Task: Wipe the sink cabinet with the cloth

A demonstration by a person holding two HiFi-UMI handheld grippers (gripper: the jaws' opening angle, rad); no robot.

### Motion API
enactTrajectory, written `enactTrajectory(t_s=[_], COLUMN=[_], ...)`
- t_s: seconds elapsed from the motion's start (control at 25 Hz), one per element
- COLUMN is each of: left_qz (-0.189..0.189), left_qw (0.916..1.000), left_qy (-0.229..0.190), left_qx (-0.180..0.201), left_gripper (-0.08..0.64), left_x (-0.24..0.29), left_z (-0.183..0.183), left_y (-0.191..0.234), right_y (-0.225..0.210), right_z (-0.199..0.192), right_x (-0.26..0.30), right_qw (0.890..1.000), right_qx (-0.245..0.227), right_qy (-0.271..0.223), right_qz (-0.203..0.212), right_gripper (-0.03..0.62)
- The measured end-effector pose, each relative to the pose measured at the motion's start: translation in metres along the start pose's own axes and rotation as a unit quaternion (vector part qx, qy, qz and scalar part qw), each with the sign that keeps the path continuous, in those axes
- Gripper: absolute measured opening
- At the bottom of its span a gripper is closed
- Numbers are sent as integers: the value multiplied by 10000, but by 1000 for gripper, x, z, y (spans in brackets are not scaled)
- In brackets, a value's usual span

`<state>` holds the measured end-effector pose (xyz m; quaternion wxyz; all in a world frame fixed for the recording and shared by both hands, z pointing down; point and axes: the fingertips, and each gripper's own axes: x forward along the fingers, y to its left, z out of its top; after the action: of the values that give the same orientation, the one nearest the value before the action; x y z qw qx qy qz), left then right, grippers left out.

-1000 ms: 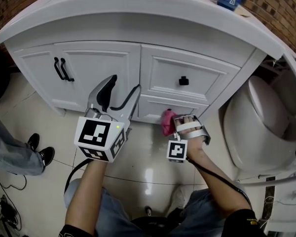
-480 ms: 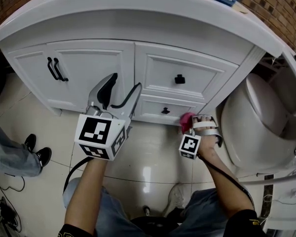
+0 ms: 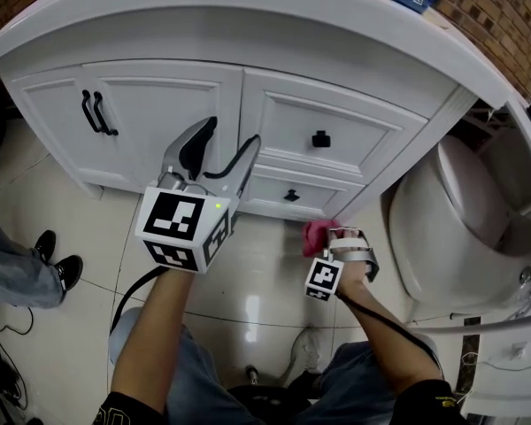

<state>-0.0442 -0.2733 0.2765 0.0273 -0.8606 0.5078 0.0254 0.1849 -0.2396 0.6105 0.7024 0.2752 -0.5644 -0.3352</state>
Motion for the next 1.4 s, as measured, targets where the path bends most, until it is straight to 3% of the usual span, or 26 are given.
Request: enactTrajectory(t_s=[0.12, 0.2, 0.36, 0.48, 0.68, 0.92, 1.0, 1.2, 1.32, 1.4], left_qz=[150, 304, 546, 739, 938, 571, 474, 361, 354, 352], left_qw=[9999, 9995, 9982, 9967, 9952, 9975, 9979, 9984, 9984, 9982], left_qy=[53, 128, 200, 238, 226, 92, 91, 69, 117, 159], left_qx=[-26, -6, 110, 220, 161, 408, 441, 425, 428, 459], left_gripper=[276, 276, 276, 276, 276, 276, 276, 276, 276, 276], left_x=[-3, -11, -36, -58, -84, -72, -67, -59, -56, -55], left_z=[-4, -7, -6, -2, 2, 13, 13, 13, 9, 7], left_y=[15, 27, 51, 76, 100, 68, 59, 50, 47, 46], right_y=[-22, -33, -54, -77, -68, -40, -34, -23, -14, -4], right_z=[108, 157, 205, 217, 178, 69, 31, -45, -45, -12], right_x=[-22, -29, -16, -2, 17, 33, 35, 40, 43, 46], right_qw=[9864, 9772, 9812, 9808, 9781, 9731, 9627, 9153, 8979, 8912], right_qx=[43, 237, 714, 1280, 1869, 2300, 2686, 3895, 4254, 4416], right_qy=[-1347, -1801, -1653, -1411, -898, 11, 323, 1017, 1099, 737], right_qz=[-944, -1101, -698, -428, -200, -93, -111, 77, 285, 723], right_gripper=[44, 44, 44, 44, 44, 44, 44, 48, 48, 48])
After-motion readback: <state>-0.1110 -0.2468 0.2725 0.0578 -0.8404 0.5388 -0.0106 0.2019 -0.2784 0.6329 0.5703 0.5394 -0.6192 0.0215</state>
